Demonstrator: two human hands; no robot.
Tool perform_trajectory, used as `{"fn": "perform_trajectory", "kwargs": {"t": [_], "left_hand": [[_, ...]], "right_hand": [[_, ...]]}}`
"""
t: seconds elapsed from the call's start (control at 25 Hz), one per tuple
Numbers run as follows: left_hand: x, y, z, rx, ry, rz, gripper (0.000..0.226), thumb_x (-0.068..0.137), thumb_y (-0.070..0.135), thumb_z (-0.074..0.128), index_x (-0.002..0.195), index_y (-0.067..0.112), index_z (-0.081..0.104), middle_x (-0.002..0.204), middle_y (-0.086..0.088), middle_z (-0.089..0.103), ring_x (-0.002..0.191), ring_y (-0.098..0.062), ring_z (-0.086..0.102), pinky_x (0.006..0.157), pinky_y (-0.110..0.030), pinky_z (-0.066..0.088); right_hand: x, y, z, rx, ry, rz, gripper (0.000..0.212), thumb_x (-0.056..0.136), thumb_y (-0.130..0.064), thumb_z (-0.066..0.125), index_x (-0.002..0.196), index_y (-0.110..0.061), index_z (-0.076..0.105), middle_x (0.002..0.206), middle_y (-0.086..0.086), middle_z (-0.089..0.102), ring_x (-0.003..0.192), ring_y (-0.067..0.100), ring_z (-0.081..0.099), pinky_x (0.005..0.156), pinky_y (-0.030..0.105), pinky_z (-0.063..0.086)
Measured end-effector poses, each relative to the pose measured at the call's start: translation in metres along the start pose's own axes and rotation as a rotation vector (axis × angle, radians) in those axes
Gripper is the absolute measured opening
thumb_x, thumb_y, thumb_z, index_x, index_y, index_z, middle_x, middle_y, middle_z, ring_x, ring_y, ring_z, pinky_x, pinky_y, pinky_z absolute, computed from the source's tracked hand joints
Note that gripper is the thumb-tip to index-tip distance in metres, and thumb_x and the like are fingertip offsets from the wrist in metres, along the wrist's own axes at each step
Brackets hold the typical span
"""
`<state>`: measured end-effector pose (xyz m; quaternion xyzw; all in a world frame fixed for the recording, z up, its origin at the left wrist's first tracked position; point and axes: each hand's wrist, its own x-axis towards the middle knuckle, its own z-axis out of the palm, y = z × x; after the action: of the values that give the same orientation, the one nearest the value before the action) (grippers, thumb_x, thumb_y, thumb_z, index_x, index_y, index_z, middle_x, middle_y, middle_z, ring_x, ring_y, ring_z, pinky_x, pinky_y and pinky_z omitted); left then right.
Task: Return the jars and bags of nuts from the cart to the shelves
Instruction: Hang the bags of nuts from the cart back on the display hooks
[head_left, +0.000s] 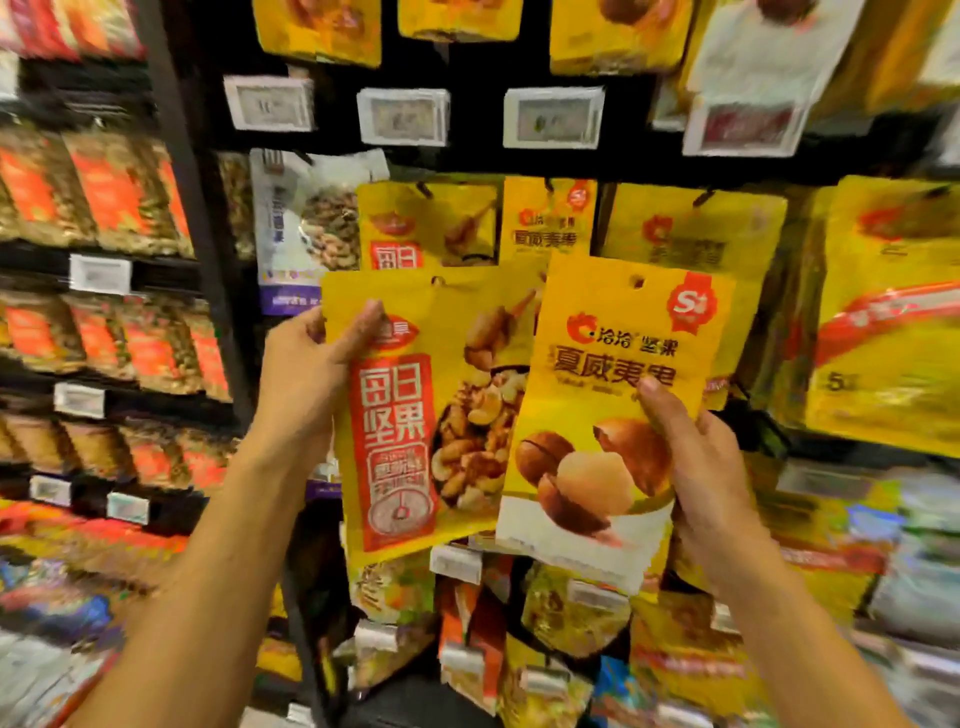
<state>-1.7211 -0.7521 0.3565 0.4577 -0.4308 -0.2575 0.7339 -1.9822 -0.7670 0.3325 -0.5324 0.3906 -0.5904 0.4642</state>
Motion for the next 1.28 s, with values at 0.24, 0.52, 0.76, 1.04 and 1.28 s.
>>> {"fn": "perform_trajectory", "kwargs": {"t": [0.24, 0.52, 0.76, 1.04, 1.28], "left_hand": [[0.045, -0.011, 0.033, -0.03, 0.027, 0.036, 0.015, 0.078, 0.034, 0.068, 0.081, 0.019, 0.067, 0.074, 0.006, 0.074, 0.066, -0.008, 0.07, 0.055, -0.02, 0.054], [0.118, -0.013, 0.017, 0.057, 0.109, 0.247, 0.017, 0.088, 0.034, 0.062, 0.074, 0.026, 0.06, 0.068, 0.01, 0.072, 0.063, -0.007, 0.069, 0.054, -0.02, 0.054], [0.195, -0.028, 0.018, 0.016, 0.039, 0.244, 0.024, 0.089, 0.03, 0.061, 0.067, 0.021, 0.06, 0.06, 0.007, 0.069, 0.053, -0.007, 0.066, 0.047, -0.02, 0.051], [0.223, -0.048, 0.029, -0.031, -0.006, 0.182, 0.03, 0.088, 0.03, 0.063, 0.06, 0.023, 0.054, 0.051, 0.007, 0.064, 0.046, -0.006, 0.062, 0.043, -0.017, 0.046], [0.234, -0.058, 0.04, 0.121, 0.048, 0.18, 0.022, 0.088, 0.034, 0.063, 0.071, 0.02, 0.062, 0.062, 0.005, 0.069, 0.055, -0.008, 0.067, 0.051, -0.024, 0.051]], "right_hand": [[0.049, 0.003, -0.008, 0.023, -0.028, 0.016, 0.034, 0.052, -0.063, 0.063, 0.079, -0.044, 0.073, 0.092, -0.014, 0.074, 0.097, 0.014, 0.066, 0.093, 0.04, 0.048], [0.096, 0.016, 0.041, 0.128, -0.075, 0.018, 0.028, 0.06, -0.051, 0.064, 0.081, -0.038, 0.075, 0.095, -0.009, 0.074, 0.091, 0.013, 0.07, 0.08, 0.035, 0.053], [0.124, 0.024, 0.084, 0.15, 0.05, -0.015, 0.019, 0.063, -0.047, 0.061, 0.075, -0.043, 0.074, 0.088, -0.011, 0.075, 0.076, 0.005, 0.07, 0.061, 0.02, 0.057], [0.136, 0.02, 0.089, 0.14, 0.119, -0.029, 0.016, 0.065, -0.043, 0.061, 0.073, -0.041, 0.075, 0.078, -0.011, 0.074, 0.067, 0.004, 0.07, 0.048, 0.015, 0.05], [0.143, 0.018, 0.091, 0.126, 0.079, 0.025, 0.026, 0.065, -0.044, 0.062, 0.082, -0.03, 0.076, 0.089, -0.006, 0.075, 0.076, 0.01, 0.072, 0.051, 0.019, 0.053]]}}
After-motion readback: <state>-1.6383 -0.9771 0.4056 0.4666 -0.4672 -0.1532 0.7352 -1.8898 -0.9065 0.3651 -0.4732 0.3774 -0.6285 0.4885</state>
